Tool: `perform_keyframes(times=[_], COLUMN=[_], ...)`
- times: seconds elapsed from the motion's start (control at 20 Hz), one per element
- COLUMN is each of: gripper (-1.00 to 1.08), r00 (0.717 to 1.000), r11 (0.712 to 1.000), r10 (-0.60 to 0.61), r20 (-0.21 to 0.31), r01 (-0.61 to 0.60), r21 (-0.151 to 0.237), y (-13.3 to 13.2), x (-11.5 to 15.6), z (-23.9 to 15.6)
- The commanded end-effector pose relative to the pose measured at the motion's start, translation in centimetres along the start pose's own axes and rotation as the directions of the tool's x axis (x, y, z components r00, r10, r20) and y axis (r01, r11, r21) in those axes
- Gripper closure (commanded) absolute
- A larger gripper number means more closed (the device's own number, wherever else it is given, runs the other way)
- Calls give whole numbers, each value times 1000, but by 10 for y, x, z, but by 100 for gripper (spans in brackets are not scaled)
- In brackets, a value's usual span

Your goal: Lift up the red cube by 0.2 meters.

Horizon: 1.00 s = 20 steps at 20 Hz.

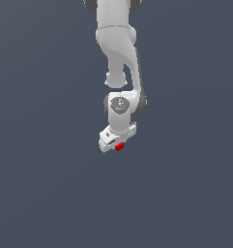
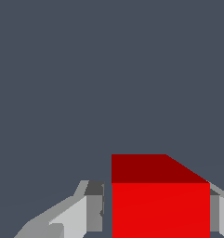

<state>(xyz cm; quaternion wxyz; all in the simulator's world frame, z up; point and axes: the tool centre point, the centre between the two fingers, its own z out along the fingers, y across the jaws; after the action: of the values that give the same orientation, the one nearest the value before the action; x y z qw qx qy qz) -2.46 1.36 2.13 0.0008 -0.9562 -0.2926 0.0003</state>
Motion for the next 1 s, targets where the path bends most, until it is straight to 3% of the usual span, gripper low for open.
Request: perform_keyframes(times=[0.0, 0.6, 0.95], gripper=[108, 108, 108], r00=[1000, 1000, 1000], r11=[1000, 1000, 1000], r10=[-4, -3, -4], r20=[-1, -1, -1], r01=[4, 3, 4], r21=[-1, -1, -1], y=[0, 0, 0], x=[0, 0, -1], z=[0, -2, -27])
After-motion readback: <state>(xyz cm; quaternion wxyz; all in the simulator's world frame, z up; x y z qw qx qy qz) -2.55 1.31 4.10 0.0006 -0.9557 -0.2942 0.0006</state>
